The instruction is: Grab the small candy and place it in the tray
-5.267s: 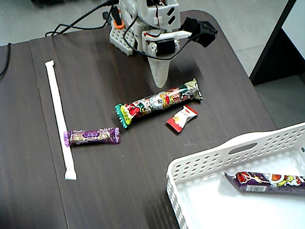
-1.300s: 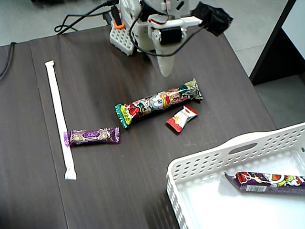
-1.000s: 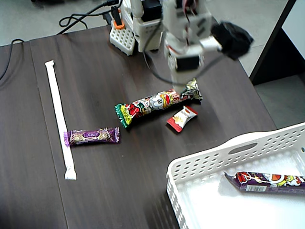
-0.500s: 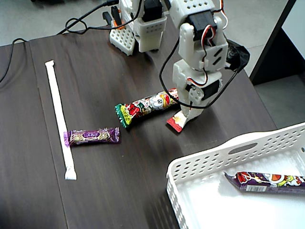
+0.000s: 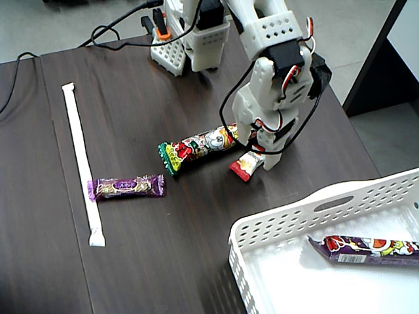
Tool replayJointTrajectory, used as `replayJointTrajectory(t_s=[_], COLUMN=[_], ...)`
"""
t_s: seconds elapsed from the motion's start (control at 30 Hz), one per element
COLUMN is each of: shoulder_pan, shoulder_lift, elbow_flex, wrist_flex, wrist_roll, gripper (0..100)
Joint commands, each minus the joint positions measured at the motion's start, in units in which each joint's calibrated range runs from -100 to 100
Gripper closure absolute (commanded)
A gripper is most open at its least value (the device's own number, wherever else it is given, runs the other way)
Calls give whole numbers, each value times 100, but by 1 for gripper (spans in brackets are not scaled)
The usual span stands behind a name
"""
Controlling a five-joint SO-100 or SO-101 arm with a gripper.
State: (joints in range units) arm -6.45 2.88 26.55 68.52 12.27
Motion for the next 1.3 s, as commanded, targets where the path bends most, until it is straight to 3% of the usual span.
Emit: replayJointTrajectory(t_s=[0.0, 1.27], shoulder_pan=[-21, 1], shoulder_lift=[-74, 637], elbow_flex=[-499, -490], wrist_flex=[41, -533], wrist_roll=[-5, 64], gripper=[78, 79])
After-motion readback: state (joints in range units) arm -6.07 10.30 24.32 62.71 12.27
